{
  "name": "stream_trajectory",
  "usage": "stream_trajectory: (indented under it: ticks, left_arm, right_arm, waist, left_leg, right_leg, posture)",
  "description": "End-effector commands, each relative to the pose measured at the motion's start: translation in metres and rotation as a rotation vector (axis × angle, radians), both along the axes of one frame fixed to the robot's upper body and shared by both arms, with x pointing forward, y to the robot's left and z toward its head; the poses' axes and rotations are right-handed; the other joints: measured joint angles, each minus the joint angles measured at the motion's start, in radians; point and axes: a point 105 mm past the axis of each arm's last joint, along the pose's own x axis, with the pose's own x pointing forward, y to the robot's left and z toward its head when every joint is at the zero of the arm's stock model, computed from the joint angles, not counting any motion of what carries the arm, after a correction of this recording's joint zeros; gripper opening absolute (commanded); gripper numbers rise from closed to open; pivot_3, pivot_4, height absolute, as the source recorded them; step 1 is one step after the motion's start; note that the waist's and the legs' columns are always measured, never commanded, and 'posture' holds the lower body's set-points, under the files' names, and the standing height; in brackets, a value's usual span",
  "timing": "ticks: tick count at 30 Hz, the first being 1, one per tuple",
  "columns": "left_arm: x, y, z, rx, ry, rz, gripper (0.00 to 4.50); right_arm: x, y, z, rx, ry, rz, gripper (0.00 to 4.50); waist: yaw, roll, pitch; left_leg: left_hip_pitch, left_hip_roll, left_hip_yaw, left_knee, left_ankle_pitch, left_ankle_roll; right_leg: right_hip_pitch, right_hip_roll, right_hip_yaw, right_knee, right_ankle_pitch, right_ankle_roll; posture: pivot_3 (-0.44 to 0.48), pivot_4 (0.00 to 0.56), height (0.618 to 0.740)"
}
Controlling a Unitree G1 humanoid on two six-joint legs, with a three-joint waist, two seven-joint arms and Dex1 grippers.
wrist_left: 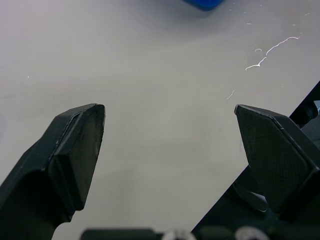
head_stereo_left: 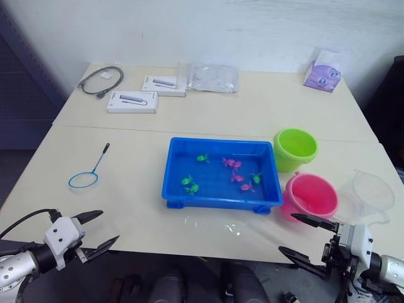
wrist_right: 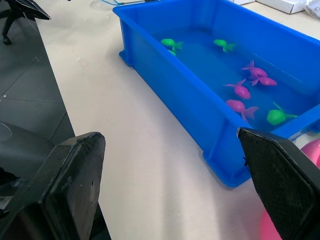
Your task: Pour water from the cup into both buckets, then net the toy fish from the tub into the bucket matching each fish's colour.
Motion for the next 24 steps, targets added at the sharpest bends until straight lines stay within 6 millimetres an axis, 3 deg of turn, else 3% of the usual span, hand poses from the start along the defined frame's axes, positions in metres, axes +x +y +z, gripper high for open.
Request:
stream_trajectory:
  ticks: [1,4,7,10,12,16,21,24]
  left_arm:
    - [0.003,-0.016,0.014,-0.046,0.004,-0.075,4.46]
    - [0.008,-0.056,0.037,-0.161,0.027,-0.266,4.46]
    - [0.013,-0.076,0.048,-0.213,0.029,-0.336,4.46]
    - [0.025,-0.098,0.061,-0.243,0.013,-0.44,4.46]
    - [0.031,-0.108,0.069,-0.265,0.003,-0.483,4.46]
    - [0.039,-0.128,0.076,-0.264,0.001,-0.589,4.46]
    - [0.049,-0.144,0.087,-0.281,-0.017,-0.663,4.46]
    - [0.056,-0.156,0.093,-0.306,-0.04,-0.692,4.46]
  right_arm:
    - [-0.001,0.001,0.005,0.046,-0.018,-0.033,4.5]
    - [-0.007,-0.012,0.01,0.117,-0.028,-0.169,4.5]
    - [-0.017,-0.025,0.015,0.132,-0.053,-0.266,4.5]
    - [-0.032,-0.052,0.019,0.153,-0.107,-0.496,4.5]
    - [-0.043,-0.067,0.016,0.157,-0.116,-0.632,4.5]
    - [-0.067,-0.102,-0.01,0.112,-0.002,-1.022,4.5]
    - [-0.069,-0.116,-0.01,0.197,-0.049,-1.229,4.5]
    - [-0.053,-0.129,-0.014,0.227,-0.076,-1.329,4.5]
  waist:
    - [0.0,0.0,0.0]
    - [0.016,0.0,0.0]
    - [0.021,0.005,-0.002]
    - [0.023,0.005,-0.003]
    - [0.022,0.005,-0.003]
    - [0.021,0.007,-0.004]
    - [-0.007,0.009,-0.005]
    - [-0.016,0.009,-0.005]
  left_leg:
    - [0.0,0.0,0.0,0.0,0.0,0.0]
    - [-0.001,0.0,-0.002,0.0,0.001,-0.001]
    - [-0.001,-0.001,-0.002,0.0,0.005,-0.006]
    - [0.0,-0.001,-0.002,-0.001,0.005,-0.006]
    - [0.0,0.0,-0.003,-0.001,0.005,-0.007]
    - [0.0,0.0,-0.003,-0.002,0.005,-0.006]
    - [0.0,0.0,-0.003,-0.003,0.005,-0.006]
    - [0.0,0.0,-0.003,-0.003,0.006,-0.006]
  right_leg:
    - [0.0,0.0,0.0,0.0,0.0,0.0]
    - [0.001,0.0,-0.002,0.001,0.0,0.0]
    - [0.001,-0.002,-0.001,0.0,0.0,0.0]
    - [0.002,-0.001,-0.001,0.001,0.0,0.0]
    - [0.002,0.0,-0.002,0.001,0.0,0.0]
    - [0.001,0.0,-0.001,0.003,0.0,0.0]
    - [0.0,0.0,0.0,0.004,0.0,-0.001]
    - [-0.001,0.0,0.0,0.005,0.0,-0.001]
  posture:
    - [0.0,0.15,0.739]
    - [0.0,0.15,0.739]
    - [0.0,0.15,0.739]
    - [0.0,0.15,0.739]
    - [0.0,0.15,0.739]
    - [0.0,0.15,0.739]
    - [0.0,0.15,0.739]
    - [0.0,0.15,0.739]
